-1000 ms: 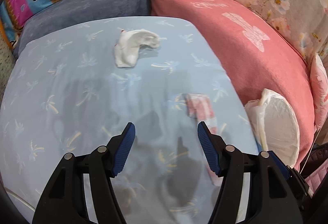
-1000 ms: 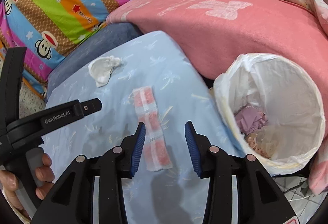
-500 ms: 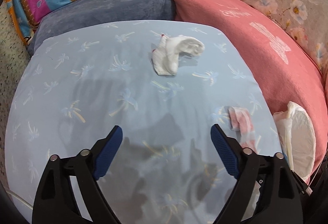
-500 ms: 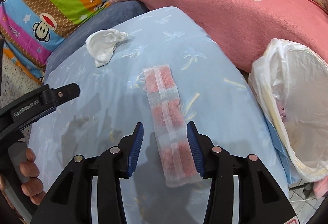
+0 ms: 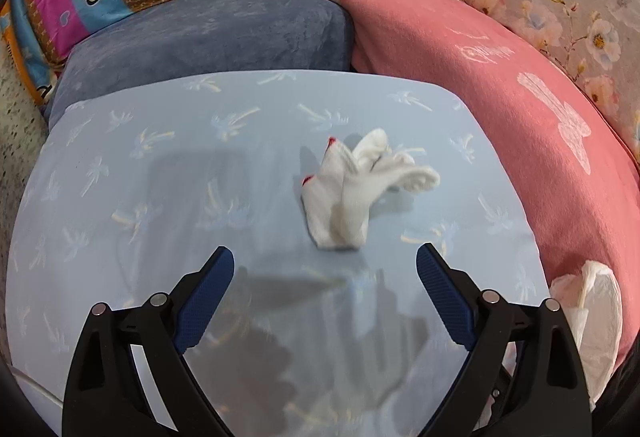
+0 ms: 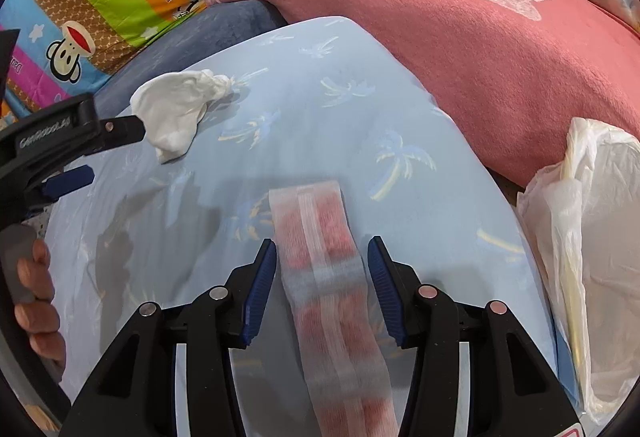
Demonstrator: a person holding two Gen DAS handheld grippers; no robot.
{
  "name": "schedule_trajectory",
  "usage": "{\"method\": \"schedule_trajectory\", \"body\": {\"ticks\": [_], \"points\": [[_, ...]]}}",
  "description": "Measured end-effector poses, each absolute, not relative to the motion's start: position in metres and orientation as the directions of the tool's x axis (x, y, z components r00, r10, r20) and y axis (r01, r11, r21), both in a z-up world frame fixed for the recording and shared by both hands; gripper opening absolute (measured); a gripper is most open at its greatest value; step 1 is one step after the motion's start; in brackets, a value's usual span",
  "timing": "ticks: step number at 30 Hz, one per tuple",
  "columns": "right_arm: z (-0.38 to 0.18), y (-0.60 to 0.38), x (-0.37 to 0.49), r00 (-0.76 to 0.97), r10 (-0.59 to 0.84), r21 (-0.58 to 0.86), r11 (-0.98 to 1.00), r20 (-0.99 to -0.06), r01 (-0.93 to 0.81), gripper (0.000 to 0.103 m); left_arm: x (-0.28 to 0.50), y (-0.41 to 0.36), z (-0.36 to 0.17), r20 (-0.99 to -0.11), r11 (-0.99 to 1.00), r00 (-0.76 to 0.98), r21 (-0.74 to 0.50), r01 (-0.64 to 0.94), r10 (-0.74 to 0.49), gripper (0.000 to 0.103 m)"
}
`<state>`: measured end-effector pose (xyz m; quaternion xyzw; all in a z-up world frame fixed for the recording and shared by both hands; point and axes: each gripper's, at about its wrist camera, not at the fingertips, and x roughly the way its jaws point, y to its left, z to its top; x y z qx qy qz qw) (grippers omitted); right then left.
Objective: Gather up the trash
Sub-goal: 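Grasp the white sock with the left tool while the right grasps the pink packet, then carry the white sock and pink packet over the bin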
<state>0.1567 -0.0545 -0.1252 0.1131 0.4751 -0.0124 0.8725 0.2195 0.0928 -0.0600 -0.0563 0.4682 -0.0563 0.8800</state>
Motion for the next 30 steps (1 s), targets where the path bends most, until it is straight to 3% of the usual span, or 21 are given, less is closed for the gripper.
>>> {"method": "schedule_trajectory", "body": {"ticks": [4,7,9,10,11,13,30], "points": [[-0.126,-0.049,0.163,0.545,0.081,0.172,0.978,-0.834,0.118,0.026,0.233,0.09,-0.061,-0.811,0.986,0.563,-0.161,0.053,-0.162,0.084],[-0.126,-0.048,0.164,0.543,0.099,0.19,0.975,-0.834,0.114,0.014,0.242,0.089,-0.063,-0.814,0.982,0.551,-0.179,0.065,-0.185,0.063],[-0.125,-0.047,0.163,0.546,0.107,0.198,0.974,-0.831,0.111,0.013,0.246,0.09,-0.066,-0.824,0.978,0.53,-0.195,0.071,-0.203,0.045],[-0.124,-0.046,0.162,0.548,0.113,0.204,0.973,-0.829,0.108,0.012,0.247,0.089,-0.067,-0.827,0.976,0.52,-0.203,0.077,-0.213,0.027],[-0.121,-0.045,0.161,0.552,0.118,0.209,0.972,-0.825,0.105,0.011,0.246,0.089,-0.067,-0.831,0.974,0.511,-0.21,0.08,-0.221,0.019],[-0.115,-0.043,0.157,0.563,0.127,0.218,0.971,-0.817,0.096,0.01,0.241,0.091,-0.067,-0.831,0.97,0.502,-0.23,0.082,-0.239,0.011],[-0.062,-0.061,0.105,0.655,0.131,0.27,0.956,-0.744,0.115,0.01,0.163,0.064,-0.025,-0.793,0.955,0.532,-0.237,0.177,-0.295,0.007]]}}
